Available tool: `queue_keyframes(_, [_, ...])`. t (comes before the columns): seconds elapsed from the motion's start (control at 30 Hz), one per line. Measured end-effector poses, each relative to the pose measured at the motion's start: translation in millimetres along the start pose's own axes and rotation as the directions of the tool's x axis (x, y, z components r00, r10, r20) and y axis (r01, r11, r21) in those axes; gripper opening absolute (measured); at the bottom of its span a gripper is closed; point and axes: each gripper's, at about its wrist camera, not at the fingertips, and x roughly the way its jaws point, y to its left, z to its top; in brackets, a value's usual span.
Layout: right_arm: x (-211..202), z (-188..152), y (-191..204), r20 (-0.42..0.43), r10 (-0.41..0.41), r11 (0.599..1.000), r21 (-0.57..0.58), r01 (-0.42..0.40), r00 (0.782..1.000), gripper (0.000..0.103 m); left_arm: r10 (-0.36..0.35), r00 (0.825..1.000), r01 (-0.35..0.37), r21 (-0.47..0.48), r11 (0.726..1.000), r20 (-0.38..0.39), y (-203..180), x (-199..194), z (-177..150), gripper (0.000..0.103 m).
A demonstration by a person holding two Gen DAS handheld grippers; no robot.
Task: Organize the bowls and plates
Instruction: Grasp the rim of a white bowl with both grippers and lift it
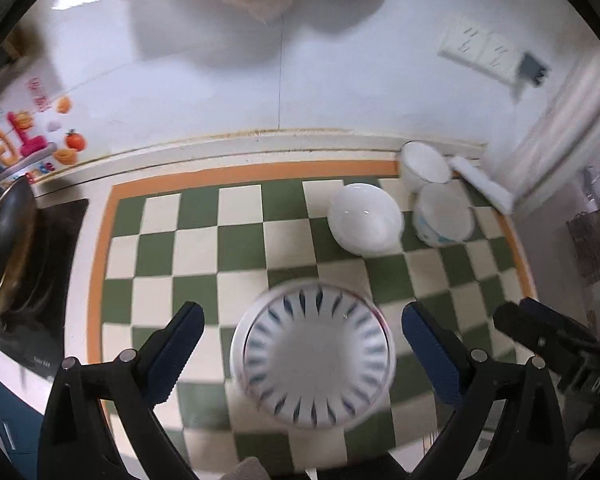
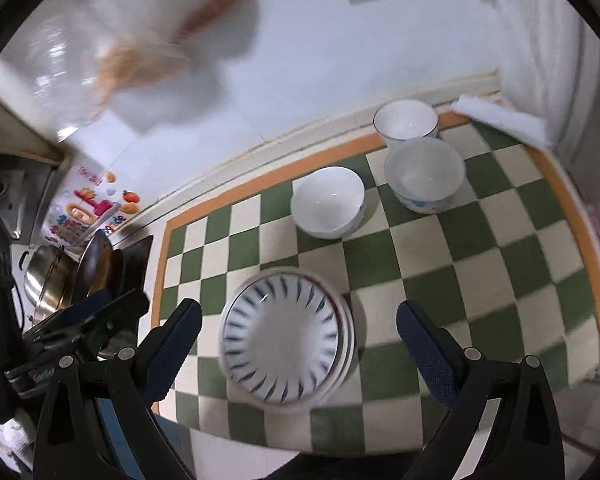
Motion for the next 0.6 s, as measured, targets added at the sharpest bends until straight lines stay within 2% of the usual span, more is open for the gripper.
queue_keyframes(0.13, [61.4,41.3,-32.4,-0.091,0.005,0.999,0.036,-0.002,0.996,0.094,0.025,0.994,-0.027,-0.017,0.999,-0.102,-8.8,70.3,40.3,0.101])
queue_keyframes(0.3, [131.9,75.2,-62.0,-0.194,0.037,0.996,0.091,-0.020,0.980,0.082,-0.002,0.977,-0.008,-0.046,0.999,-0.214,-14.7,143.6,75.0,0.091])
queue_keyframes(0.33, [141.0,77.5,-65.1,-0.205,0.049,0.994,0.101,-0.028,0.978,0.074,-0.006,0.972,-0.005,-0.045,0.999,-0.237,-16.7,157.4,80.6,0.088])
queue_keyframes(0.37, [151.5,81.5,-68.8,-0.215,0.060,0.993,0.114,-0.036,0.975,0.065,-0.014,0.966,0.003,-0.045,0.999,-0.257,-18.4,168.4,84.8,0.082])
queue_keyframes(0.53, [190.3,93.6,-72.5,-0.256,0.084,0.991,0.119,-0.054,0.963,0.050,-0.035,0.941,0.023,-0.040,0.999,-0.336,-25.4,215.2,103.1,0.061])
queue_keyframes(0.6, [201.4,96.6,-72.9,-0.267,0.083,0.991,0.120,-0.053,0.960,0.040,-0.025,0.933,0.018,-0.023,1.000,-0.360,-28.5,228.5,106.5,0.044])
